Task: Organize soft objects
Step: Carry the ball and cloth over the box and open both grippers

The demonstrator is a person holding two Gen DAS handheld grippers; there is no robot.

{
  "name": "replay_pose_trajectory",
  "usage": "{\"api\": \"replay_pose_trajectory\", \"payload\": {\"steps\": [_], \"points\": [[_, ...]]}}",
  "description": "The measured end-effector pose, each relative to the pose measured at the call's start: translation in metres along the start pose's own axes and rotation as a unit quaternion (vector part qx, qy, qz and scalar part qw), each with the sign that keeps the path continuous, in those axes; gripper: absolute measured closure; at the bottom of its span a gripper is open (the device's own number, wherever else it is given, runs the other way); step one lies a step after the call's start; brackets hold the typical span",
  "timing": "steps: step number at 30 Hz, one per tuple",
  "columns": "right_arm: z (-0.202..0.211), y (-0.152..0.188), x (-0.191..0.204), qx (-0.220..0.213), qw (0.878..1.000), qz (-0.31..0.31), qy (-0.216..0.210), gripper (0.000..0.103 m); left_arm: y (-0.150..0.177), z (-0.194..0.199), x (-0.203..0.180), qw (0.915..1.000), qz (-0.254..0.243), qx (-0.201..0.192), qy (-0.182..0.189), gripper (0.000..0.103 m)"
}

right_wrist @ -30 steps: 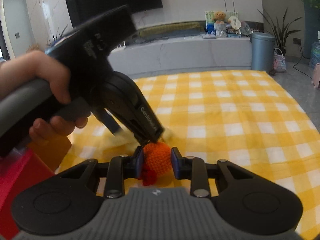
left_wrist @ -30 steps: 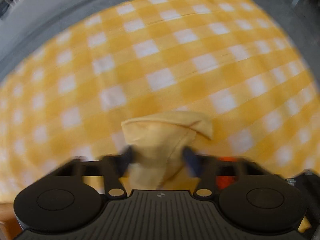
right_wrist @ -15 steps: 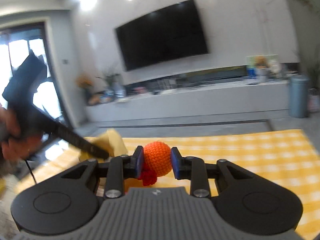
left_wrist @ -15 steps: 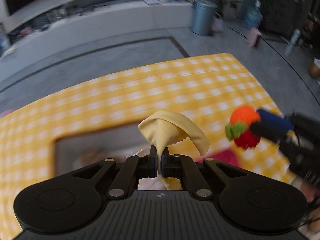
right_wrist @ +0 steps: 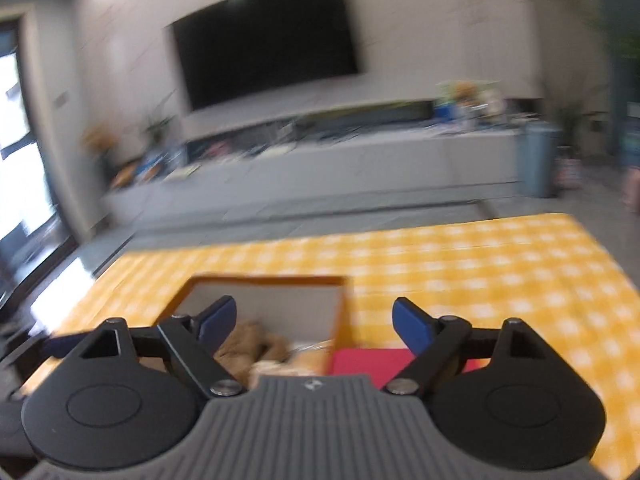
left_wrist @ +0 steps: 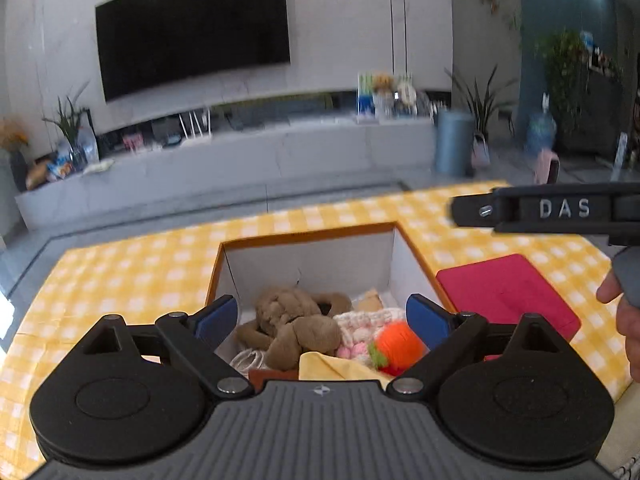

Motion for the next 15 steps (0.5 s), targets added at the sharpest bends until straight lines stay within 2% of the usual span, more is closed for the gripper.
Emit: {"api": "replay_pose_trajectory", "payload": {"steps": [3,7,13,15], "points": [[0.019,0.012,-0.011,-0.026,0.998,-0.014,0.058,0.017,0.001,0.007,-0.001,0.9995,0.015,0.000,0.028,0.000],[0.034,0.030,-0.020,-0.025,0.996,-0.013,0.082,0.017,0.004,0.024,0.013,0.9983,0.053,-0.022,-0.003,0.000],[0.031,0.052,-0.003,0.001,0.997,0.011,0.073,0.017,0.007,0.032,0.030,0.9935,0.097,-0.051,-0.031,0.000],[0.035,0.055,0.006,0.004,0.998,0.023,0.064,0.017,0.007,0.033,0.031,0.9928,0.097,-0.057,-0.041,0.000]]}}
Point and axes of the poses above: each gripper's, at about its wrist camera, not at the fingertips, and z roughly against the way its jaws point, x to its left, y to its underside, the point moved 2 cm from there along -z, roughly the way its jaws point, and after that the axes turned 10 degrees about -y, right-handed, at the moved point
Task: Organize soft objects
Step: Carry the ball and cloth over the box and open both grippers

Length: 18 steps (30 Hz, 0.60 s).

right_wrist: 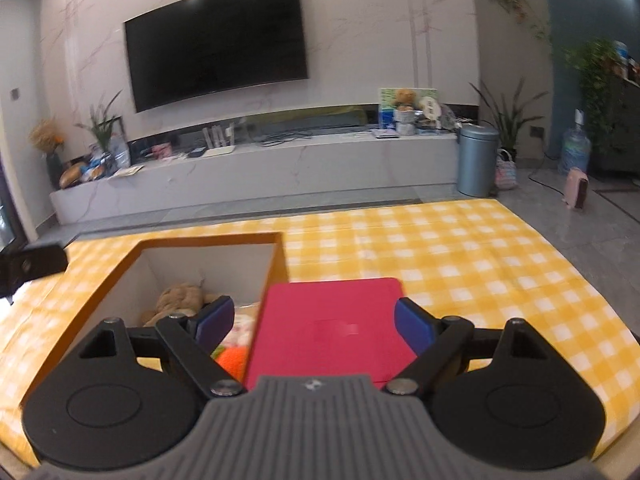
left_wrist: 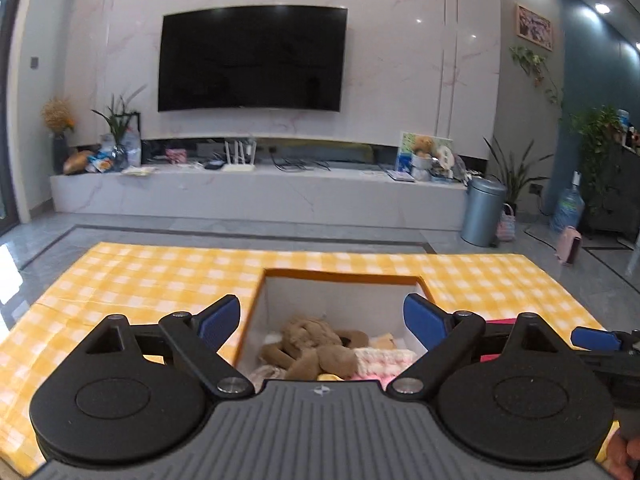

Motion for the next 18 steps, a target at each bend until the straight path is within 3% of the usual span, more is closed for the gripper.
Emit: {"api": "replay_pose_trajectory", "payload": {"steps": [6,18], "points": [[0.005,0.002,0.030,-0.001,0.999,0.052,-0.013,0.017,0.004,-0.001,0.000,1.0000,0.004,0.007,-0.003,0.000],[0.011,-0.001,0.047,-0.007,0.997,0.064,-0.037,0.017,0.012,0.000,-0.005,0.9996,-0.016,0.018,0.014,0.000]]}}
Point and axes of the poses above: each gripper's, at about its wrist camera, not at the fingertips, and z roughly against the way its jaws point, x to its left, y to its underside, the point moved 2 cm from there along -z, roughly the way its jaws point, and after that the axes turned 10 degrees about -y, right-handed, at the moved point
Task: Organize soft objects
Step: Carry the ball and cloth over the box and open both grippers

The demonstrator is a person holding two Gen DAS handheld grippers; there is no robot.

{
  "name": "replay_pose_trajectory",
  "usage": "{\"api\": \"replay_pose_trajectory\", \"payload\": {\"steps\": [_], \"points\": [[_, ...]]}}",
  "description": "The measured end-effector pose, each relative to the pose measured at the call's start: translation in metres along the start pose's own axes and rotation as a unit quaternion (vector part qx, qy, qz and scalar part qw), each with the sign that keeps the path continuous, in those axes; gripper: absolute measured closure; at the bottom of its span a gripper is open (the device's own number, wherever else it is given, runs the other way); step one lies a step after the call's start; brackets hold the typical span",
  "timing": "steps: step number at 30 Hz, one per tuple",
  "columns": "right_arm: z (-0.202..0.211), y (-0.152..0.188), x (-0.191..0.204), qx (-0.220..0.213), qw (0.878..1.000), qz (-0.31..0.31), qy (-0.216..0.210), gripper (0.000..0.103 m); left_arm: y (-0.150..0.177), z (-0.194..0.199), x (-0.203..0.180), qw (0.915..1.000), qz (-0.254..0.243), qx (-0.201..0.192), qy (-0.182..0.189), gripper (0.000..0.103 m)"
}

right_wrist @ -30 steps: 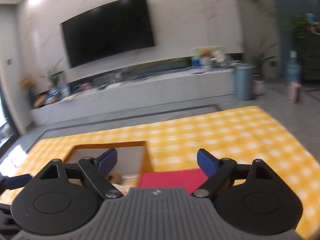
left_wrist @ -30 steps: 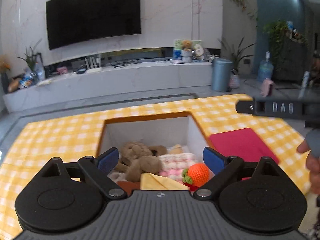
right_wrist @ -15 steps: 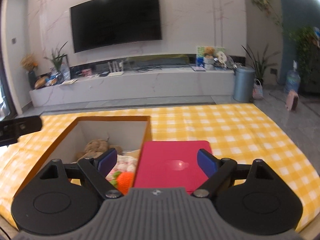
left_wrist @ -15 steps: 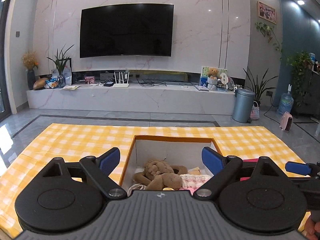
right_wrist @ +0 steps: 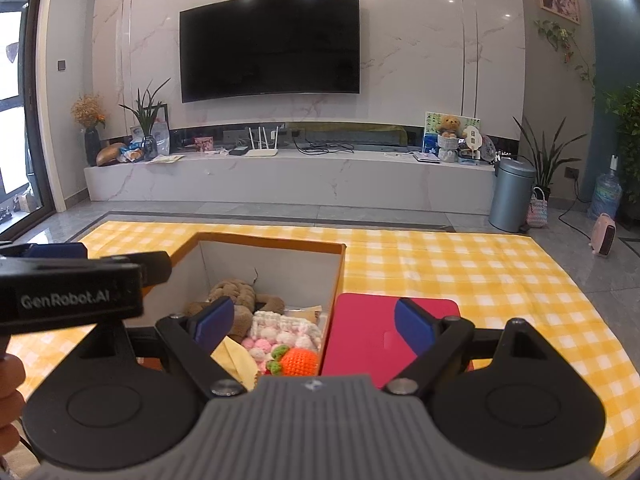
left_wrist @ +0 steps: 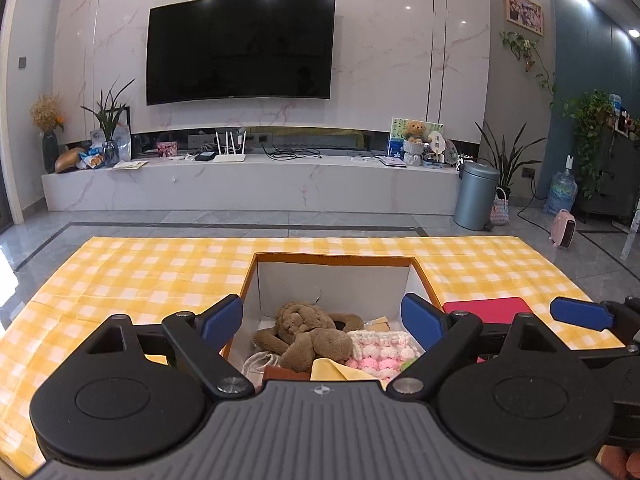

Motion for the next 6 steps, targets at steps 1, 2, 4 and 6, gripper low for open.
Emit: {"api": "replay_pose_trajectory", "payload": {"steps": [1,2,4,6], "points": [[0.0006,0.0000,0.0003,-0.001,1.000,0.001,-0.001,0.017,0.0003,0.0006,-0.0004,1.0000,-0.001,0.000,0.001,0.000],[0.0015,0.0009,0.0006,-0.001,1.000,0.002,-0.001,0.017,0.0002,0.0008,-0.0005,1.0000,0.000,0.000,0.003,0.000],[0.0018,0.0002,0.0018,-0.002,1.000,0.004,0.000,0.017,0.0003,0.0024,-0.0006,1.0000,0.000,-0.002,0.010,0.001],[0.0023,0.0005,0.0017,-0.003,1.000,0.005,0.001,0.017,-0.0004,0.0046,-0.0010,0.9999,-0.003,-0.009,0.011,0.001]]}}
Point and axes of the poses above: each gripper's, at about its wrist camera, not at the fingertips, and z roughly against the way its jaws point, x to its left, y to its underside, the point moved 2 cm from there along -z, roughly the way its jaws point, and after that the axes turned 10 degrees about -y, right-handed, at the moved point
